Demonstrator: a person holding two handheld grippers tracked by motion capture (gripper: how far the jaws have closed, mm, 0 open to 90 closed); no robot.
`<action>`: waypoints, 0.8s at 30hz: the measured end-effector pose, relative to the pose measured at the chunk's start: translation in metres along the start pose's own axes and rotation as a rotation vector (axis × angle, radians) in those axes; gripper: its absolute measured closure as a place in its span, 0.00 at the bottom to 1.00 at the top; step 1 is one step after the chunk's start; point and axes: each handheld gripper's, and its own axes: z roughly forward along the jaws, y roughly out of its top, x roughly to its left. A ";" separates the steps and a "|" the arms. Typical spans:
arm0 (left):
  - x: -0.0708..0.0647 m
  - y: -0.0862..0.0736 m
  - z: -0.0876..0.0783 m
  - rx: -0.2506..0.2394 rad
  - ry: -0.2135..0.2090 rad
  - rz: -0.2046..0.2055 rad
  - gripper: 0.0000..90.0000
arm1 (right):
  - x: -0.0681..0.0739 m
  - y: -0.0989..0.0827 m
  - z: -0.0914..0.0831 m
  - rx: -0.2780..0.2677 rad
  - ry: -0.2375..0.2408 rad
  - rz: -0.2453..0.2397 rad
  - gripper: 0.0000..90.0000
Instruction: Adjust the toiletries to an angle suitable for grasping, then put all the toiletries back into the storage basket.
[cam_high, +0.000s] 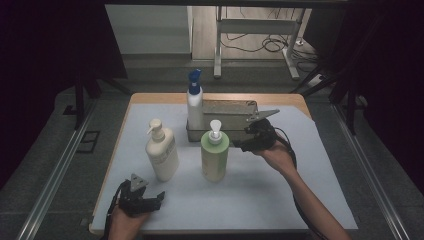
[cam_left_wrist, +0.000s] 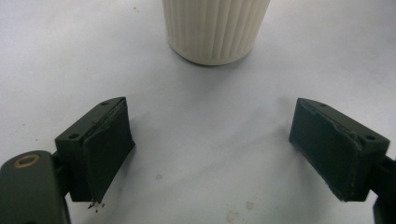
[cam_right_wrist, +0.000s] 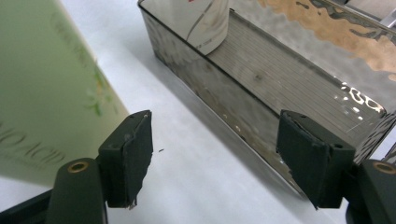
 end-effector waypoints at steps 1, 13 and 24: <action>0.000 0.000 0.000 -0.001 0.000 0.000 0.14 | 0.001 -0.001 -0.001 -0.004 0.006 -0.010 0.30; 0.000 0.000 0.000 0.000 -0.001 -0.003 0.14 | 0.010 -0.018 -0.011 0.005 0.036 -0.018 0.22; 0.000 0.000 0.000 -0.001 -0.001 -0.003 0.14 | 0.028 -0.027 -0.015 -0.004 0.094 -0.057 0.15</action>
